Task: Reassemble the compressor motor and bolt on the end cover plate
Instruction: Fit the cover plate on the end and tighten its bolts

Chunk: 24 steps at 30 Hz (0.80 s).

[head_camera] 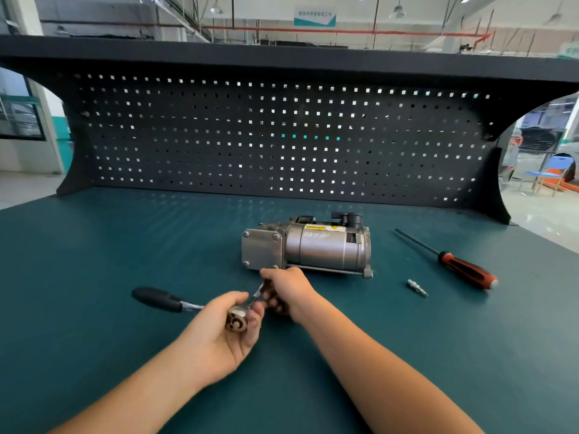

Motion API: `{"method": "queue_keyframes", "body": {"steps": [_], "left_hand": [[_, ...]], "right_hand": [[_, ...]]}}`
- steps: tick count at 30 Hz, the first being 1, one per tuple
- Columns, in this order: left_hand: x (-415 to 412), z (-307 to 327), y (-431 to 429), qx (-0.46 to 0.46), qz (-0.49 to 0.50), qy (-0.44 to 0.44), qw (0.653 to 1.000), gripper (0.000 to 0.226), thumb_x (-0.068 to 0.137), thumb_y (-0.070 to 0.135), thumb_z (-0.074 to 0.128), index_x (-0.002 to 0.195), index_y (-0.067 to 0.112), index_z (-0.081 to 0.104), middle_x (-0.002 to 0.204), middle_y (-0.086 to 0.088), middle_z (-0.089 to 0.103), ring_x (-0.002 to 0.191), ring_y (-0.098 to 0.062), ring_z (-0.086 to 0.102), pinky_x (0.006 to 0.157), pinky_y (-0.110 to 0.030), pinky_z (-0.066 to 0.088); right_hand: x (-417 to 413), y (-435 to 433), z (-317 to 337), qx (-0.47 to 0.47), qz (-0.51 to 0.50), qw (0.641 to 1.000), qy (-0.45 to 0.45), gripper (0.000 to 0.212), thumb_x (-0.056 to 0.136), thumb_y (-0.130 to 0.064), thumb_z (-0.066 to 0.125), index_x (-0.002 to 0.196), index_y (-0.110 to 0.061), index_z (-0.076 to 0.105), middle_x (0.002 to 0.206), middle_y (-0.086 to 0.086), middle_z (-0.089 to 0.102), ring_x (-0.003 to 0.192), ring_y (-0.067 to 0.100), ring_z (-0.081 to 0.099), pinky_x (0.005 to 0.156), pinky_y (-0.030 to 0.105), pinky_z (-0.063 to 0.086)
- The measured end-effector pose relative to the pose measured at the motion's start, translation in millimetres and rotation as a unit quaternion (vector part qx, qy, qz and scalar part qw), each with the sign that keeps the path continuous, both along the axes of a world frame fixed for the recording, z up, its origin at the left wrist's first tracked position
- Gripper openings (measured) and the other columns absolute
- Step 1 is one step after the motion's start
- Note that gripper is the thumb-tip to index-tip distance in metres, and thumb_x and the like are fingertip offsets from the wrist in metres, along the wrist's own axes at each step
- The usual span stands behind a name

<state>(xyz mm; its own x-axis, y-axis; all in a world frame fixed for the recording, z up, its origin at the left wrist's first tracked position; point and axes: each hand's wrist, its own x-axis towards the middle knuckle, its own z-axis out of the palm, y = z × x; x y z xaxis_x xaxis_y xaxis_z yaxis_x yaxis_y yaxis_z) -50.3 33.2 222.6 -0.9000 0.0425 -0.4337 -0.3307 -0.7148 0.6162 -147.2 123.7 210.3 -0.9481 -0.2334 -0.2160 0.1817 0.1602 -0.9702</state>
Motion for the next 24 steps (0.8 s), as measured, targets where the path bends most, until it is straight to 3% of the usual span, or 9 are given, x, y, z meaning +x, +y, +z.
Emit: {"method": "queue_keyframes", "body": {"steps": [3, 5, 8, 10, 12, 16, 19, 22, 24], "left_hand": [[-6, 3, -1, -0.331, -0.059, 0.023, 0.942, 0.014, 0.09, 0.002, 0.043, 0.082, 0.004, 0.055, 0.052, -0.005, 0.051, 0.035, -0.011, 0.046, 0.034, -0.016, 0.038], [-5, 7, -9, -0.664, -0.138, 0.073, 0.731, 0.01, 0.09, 0.006, 0.041, 0.085, 0.008, 0.049, 0.071, -0.009, 0.057, 0.058, -0.018, 0.058, 0.049, -0.024, 0.044], [0, 15, -6, -0.936, -0.183, 0.103, 0.281, 0.017, 0.091, 0.011, 0.045, 0.108, 0.01, 0.044, 0.114, -0.009, 0.052, 0.106, -0.027, 0.056, 0.069, -0.031, 0.036], [-5, 13, 2, -0.969, -0.161, 0.123, 0.139, 0.034, 0.09, 0.003, 0.045, 0.123, 0.006, 0.04, 0.12, -0.012, 0.047, 0.11, -0.027, 0.052, 0.069, -0.031, 0.032], [-12, 13, 10, -0.974, -0.151, 0.139, 0.1, 0.037, 0.088, 0.0, 0.045, 0.125, 0.004, 0.041, 0.12, -0.013, 0.048, 0.108, -0.027, 0.051, 0.068, -0.031, 0.032], [-11, 10, 8, -0.939, -0.146, 0.179, 0.255, 0.015, 0.093, 0.018, 0.044, 0.107, 0.012, 0.044, 0.107, -0.007, 0.053, 0.099, -0.028, 0.057, 0.068, -0.031, 0.035], [-10, 2, -5, -0.796, -0.162, 0.169, 0.559, 0.017, 0.095, 0.03, 0.046, 0.093, 0.013, 0.047, 0.082, 0.002, 0.052, 0.07, -0.012, 0.059, 0.064, -0.028, 0.046], [-4, -1, -6, -0.372, -0.09, 0.095, 0.919, 0.019, 0.097, 0.02, 0.049, 0.093, 0.004, 0.059, 0.083, -0.007, 0.065, 0.048, -0.006, 0.06, 0.049, -0.021, 0.052], [-1, 1, -6, -0.096, -0.007, 0.052, 0.994, 0.027, 0.097, 0.018, 0.047, 0.087, -0.005, 0.059, 0.073, -0.016, 0.068, 0.045, -0.012, 0.062, 0.043, -0.022, 0.053]], "right_hand": [[0, 3, 2, 0.038, 0.026, 0.999, 0.008, 0.037, 0.094, -0.021, 0.046, 0.06, -0.006, 0.049, 0.031, -0.002, 0.047, 0.022, 0.009, 0.034, 0.031, 0.009, 0.023], [1, 2, 1, 0.065, 0.043, 0.997, 0.022, 0.039, 0.094, -0.021, 0.044, 0.058, -0.006, 0.051, 0.03, -0.003, 0.046, 0.025, 0.01, 0.037, 0.031, 0.01, 0.024], [1, 2, 0, 0.083, 0.051, 0.995, 0.027, 0.044, 0.095, -0.027, 0.045, 0.058, -0.006, 0.053, 0.031, -0.004, 0.048, 0.024, 0.008, 0.038, 0.031, 0.01, 0.025], [0, 3, 0, 0.06, 0.041, 0.997, 0.017, 0.042, 0.094, -0.031, 0.048, 0.061, -0.006, 0.055, 0.036, -0.002, 0.05, 0.025, 0.007, 0.039, 0.032, 0.011, 0.027], [0, 4, 0, 0.022, 0.025, 0.999, 0.013, 0.039, 0.092, -0.033, 0.053, 0.063, -0.006, 0.056, 0.042, 0.001, 0.053, 0.027, 0.008, 0.04, 0.034, 0.011, 0.029], [-5, 4, -4, 0.008, -0.019, 0.999, 0.044, 0.044, 0.086, -0.037, 0.062, 0.054, -0.007, 0.056, 0.036, -0.002, 0.051, 0.026, 0.007, 0.04, 0.033, 0.011, 0.029], [-8, 2, -4, 0.035, -0.006, 0.998, 0.055, 0.023, 0.088, -0.021, 0.061, 0.07, -0.007, 0.065, 0.047, 0.0, 0.054, 0.033, 0.006, 0.043, 0.036, 0.016, 0.033], [-8, 2, -2, 0.043, -0.009, 0.998, 0.035, 0.032, 0.088, -0.018, 0.058, 0.056, -0.009, 0.057, 0.036, -0.001, 0.05, 0.025, 0.008, 0.038, 0.032, 0.012, 0.026], [-8, 0, -1, 0.046, -0.012, 0.998, 0.028, 0.032, 0.087, -0.018, 0.057, 0.058, -0.008, 0.051, 0.035, 0.0, 0.05, 0.026, 0.01, 0.039, 0.032, 0.011, 0.027]]}}
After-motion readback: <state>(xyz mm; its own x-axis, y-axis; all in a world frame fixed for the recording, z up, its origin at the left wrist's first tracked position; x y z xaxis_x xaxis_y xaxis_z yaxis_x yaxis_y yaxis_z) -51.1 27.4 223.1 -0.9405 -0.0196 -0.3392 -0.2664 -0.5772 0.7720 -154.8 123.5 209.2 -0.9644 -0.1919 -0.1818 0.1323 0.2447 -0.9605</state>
